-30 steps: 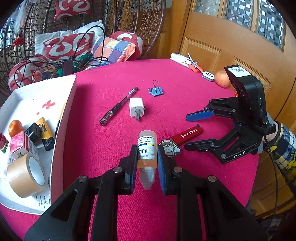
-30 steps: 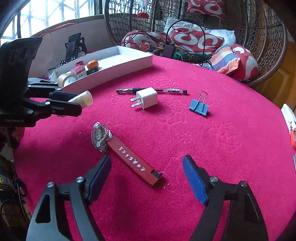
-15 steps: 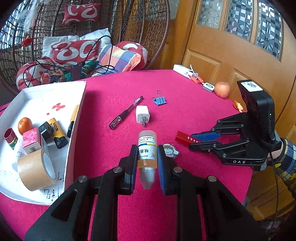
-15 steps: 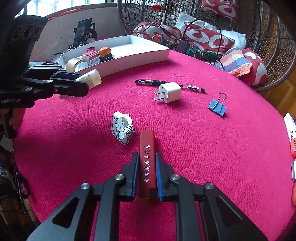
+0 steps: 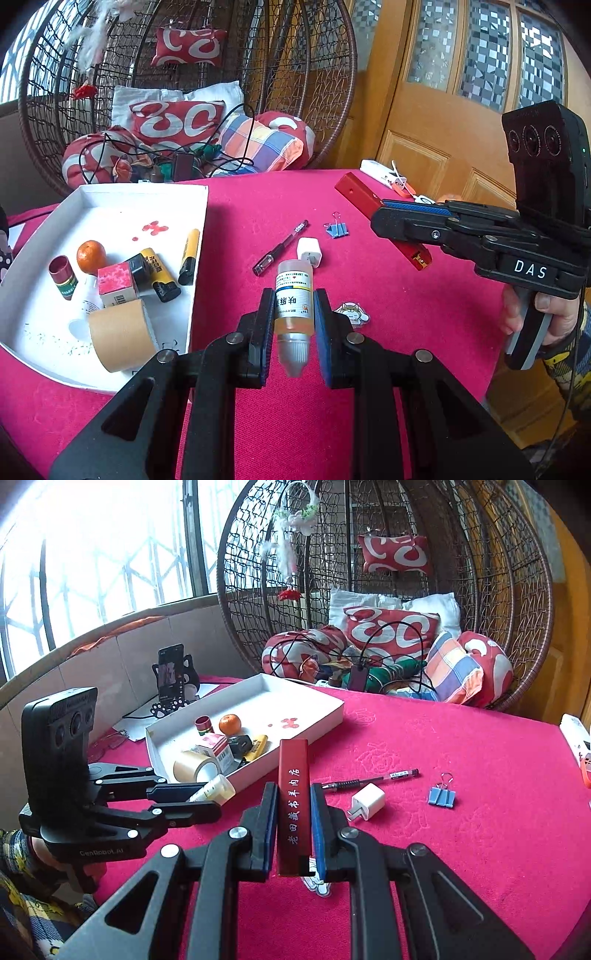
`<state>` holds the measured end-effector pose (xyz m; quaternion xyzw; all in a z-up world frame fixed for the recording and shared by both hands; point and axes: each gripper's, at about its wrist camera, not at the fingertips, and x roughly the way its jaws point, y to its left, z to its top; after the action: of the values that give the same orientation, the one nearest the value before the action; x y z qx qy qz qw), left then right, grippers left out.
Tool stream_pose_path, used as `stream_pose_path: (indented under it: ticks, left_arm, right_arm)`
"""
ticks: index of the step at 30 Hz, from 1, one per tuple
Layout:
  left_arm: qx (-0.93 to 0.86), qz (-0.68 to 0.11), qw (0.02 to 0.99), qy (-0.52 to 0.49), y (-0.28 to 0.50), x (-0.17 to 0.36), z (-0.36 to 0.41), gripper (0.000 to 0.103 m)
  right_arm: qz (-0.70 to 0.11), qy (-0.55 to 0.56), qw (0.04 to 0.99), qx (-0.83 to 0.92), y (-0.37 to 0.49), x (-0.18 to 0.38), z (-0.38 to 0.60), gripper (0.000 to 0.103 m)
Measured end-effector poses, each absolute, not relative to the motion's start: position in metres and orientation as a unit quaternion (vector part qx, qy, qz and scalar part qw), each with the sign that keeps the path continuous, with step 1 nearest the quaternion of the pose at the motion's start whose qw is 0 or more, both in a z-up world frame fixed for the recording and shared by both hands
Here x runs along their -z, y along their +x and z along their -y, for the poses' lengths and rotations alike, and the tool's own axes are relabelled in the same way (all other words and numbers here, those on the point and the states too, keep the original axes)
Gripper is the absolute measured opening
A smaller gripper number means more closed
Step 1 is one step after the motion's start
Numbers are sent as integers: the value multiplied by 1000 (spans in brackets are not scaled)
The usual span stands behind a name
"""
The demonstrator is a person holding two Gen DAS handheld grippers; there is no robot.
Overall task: Organize rigid objects
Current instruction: 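Carry the dropper bottle and red box into the tray and open both grippers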
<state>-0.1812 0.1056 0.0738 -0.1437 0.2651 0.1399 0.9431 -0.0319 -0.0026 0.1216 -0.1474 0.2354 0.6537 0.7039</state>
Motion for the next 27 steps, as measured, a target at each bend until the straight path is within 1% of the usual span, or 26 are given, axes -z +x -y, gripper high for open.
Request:
stream_pose_path:
  ticks: [6, 14, 22, 27]
  left_arm:
    - [-164, -250, 943, -149, -200, -78, -116, 20]
    - [-209, -227, 938, -159, -225, -84, -146, 20]
    - [-287, -199, 920, -180, -261, -92, -198, 20]
    - [-331, -210, 905, -166, -258, -97, -231, 20]
  right_arm:
    - [-221, -155, 688, -673, -61, -133, -17, 15]
    - [-227, -151, 682, -679, -74, -140, -37, 15]
    - [-249, -137, 671, -685, -77, -138, -69, 15]
    - [-281, -118, 666, -681, -70, -129, -97, 15]
